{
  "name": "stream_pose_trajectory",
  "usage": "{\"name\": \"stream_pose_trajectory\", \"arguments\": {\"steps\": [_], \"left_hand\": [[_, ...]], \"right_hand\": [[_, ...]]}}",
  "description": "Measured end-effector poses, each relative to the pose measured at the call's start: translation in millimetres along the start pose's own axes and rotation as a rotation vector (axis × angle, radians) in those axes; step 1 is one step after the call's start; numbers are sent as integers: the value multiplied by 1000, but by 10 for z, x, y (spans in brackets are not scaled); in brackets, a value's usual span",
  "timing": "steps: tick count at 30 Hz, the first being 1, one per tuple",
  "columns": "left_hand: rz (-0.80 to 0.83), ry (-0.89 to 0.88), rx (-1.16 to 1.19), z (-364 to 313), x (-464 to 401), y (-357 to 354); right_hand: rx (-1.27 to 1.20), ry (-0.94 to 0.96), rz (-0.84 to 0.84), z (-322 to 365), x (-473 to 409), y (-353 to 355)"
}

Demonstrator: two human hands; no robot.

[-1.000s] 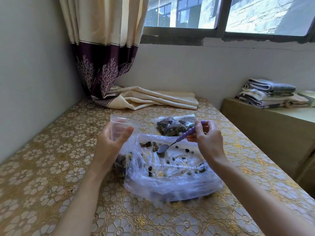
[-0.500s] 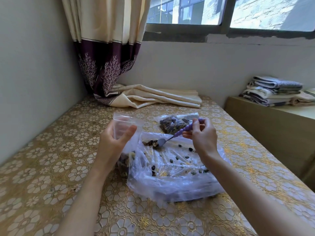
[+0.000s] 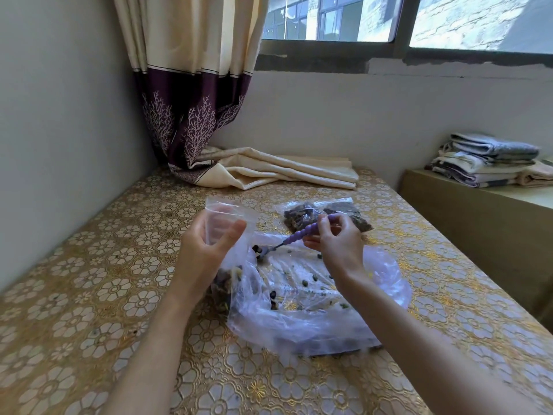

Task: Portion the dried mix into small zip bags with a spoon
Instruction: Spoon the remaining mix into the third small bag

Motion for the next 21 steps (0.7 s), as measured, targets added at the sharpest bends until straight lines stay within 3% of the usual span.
{"name": "stream_pose_trajectory", "arguments": {"steps": [4, 11, 21], "left_hand": [[-5, 8, 21, 6, -12, 11], [-22, -8, 12, -12, -3, 23], [-17, -18, -24, -48, 22, -17]], "right_hand": [[20, -95, 4, -118, 50, -43], [-178, -517, -41, -393, 204, 45], [-216, -550, -78, -354, 291, 268]]}}
Point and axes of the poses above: each hand's wrist, its own x-axis away from the middle knuckle, its own y-axis out of the back of the hand, z = x × y, the point moved 9 cm from there along -x, towards the middle knuckle, and after that the axes turned 15 degrees about y, right-handed, at the moved point
